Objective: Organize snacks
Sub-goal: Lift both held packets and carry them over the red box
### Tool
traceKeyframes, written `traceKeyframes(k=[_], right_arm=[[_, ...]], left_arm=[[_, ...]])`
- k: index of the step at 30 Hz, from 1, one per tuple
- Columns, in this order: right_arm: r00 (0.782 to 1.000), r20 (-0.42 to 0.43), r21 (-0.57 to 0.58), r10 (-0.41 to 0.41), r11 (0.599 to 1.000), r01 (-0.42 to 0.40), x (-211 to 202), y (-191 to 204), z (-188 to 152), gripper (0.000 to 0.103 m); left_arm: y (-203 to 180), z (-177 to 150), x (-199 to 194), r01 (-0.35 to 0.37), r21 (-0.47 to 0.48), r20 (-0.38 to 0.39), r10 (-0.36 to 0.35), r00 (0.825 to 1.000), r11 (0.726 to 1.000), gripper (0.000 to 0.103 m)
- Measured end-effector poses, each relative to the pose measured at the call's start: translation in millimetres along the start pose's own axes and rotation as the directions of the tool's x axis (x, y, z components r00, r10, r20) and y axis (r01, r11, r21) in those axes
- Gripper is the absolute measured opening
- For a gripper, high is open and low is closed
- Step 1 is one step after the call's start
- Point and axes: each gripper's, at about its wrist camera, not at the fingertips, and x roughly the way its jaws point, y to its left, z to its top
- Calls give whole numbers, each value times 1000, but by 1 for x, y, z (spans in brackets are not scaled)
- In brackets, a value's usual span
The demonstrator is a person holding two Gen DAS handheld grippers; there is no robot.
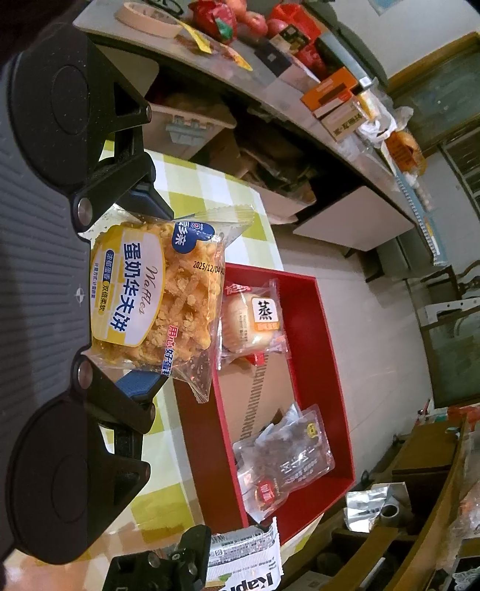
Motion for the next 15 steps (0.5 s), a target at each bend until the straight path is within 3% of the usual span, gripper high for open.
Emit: traceKeyframes(k=[15], right_arm=[[999, 40, 26, 4, 1000, -5, -1, -3, 17, 76]], left_arm=[[9, 22, -1, 9, -61, 31, -8, 999, 998, 85]])
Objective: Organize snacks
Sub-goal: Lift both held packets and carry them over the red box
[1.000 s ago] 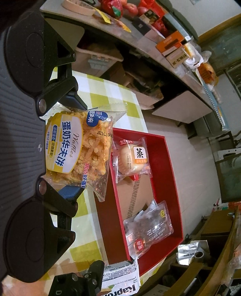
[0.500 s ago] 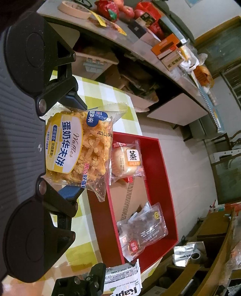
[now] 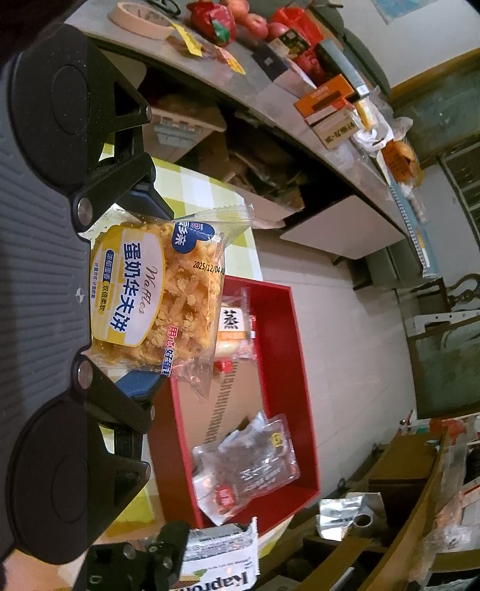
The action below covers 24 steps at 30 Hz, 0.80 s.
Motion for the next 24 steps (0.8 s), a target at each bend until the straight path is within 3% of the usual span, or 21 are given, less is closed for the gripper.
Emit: traceKeyframes(k=[11, 24], right_arm=[[1000, 22, 46, 4, 999, -5, 7, -8, 16, 76], [999, 27, 77, -30, 997, 28, 38, -22, 39, 77]], left_arm=[[19, 26, 9, 59, -125, -7, -61, 998, 990, 85], [10, 42, 27, 48, -129, -8, -49, 999, 991, 85]])
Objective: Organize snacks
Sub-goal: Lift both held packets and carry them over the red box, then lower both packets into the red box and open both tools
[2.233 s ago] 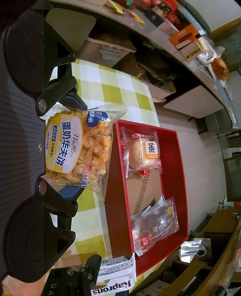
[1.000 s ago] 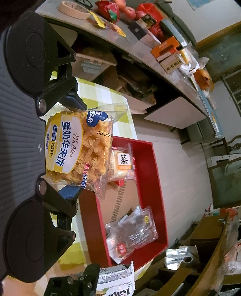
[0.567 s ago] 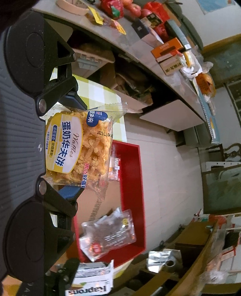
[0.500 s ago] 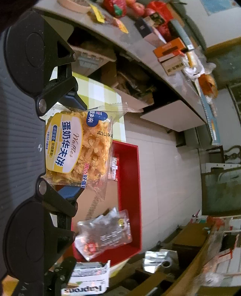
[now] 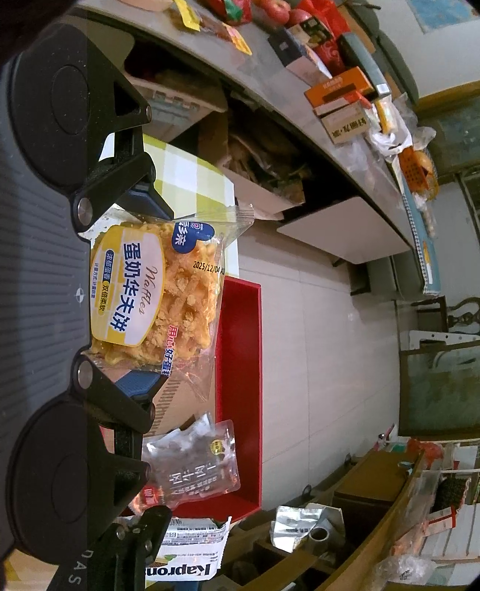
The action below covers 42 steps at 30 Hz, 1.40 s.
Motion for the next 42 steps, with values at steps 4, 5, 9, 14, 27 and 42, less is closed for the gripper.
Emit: traceKeyframes(k=[4, 5, 9, 14, 27, 42], right_arm=[[1000, -1, 0, 4, 1000, -4, 10, 0, 5, 77], [1000, -2, -2, 3, 1000, -3, 13, -1, 6, 77], [1000, -8, -3, 3, 1000, -4, 26, 0, 10, 77], [1000, -19, -14, 1, 1000, -2, 38, 3, 12, 77], [999, -34, -10, 3, 1000, -3, 59, 0, 13, 77], [998, -64, -24, -3, 1000, 2, 77, 0, 13, 77]], left_arm=[[-6, 6, 7, -26, 16, 17, 26, 1000, 1000, 85], [-7, 8, 9, -35, 20, 22, 35, 999, 999, 85], [-9, 13, 18, -55, 27, 26, 55, 998, 998, 85], [-8, 16, 31, -63, 25, 10, 63, 998, 998, 85], [-11, 19, 48, -78, 25, -15, 79, 997, 997, 85], [-16, 18, 63, -83, 32, -44, 84, 995, 996, 87]])
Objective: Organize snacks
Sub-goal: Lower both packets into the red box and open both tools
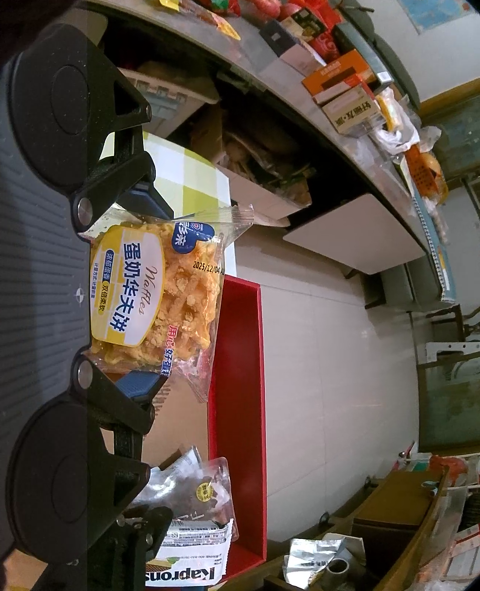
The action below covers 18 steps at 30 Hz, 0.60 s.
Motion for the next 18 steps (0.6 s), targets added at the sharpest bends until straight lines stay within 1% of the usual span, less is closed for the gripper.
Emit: traceKeyframes(k=[6, 10, 18], right_arm=[[1000, -2, 0, 4, 1000, -4, 3, -1, 0, 77], [1000, 21, 7, 9, 1000, -9, 1, -1, 2, 78], [1000, 20, 16, 7, 1000, -7, 2, -3, 3, 78]], left_arm=[[-1, 0, 2, 6, -8, -9, -6, 1000, 1000, 91], [-3, 0, 2, -6, -2, 0, 6, 1000, 1000, 92], [-5, 2, -3, -9, 0, 21, 9, 1000, 1000, 95]])
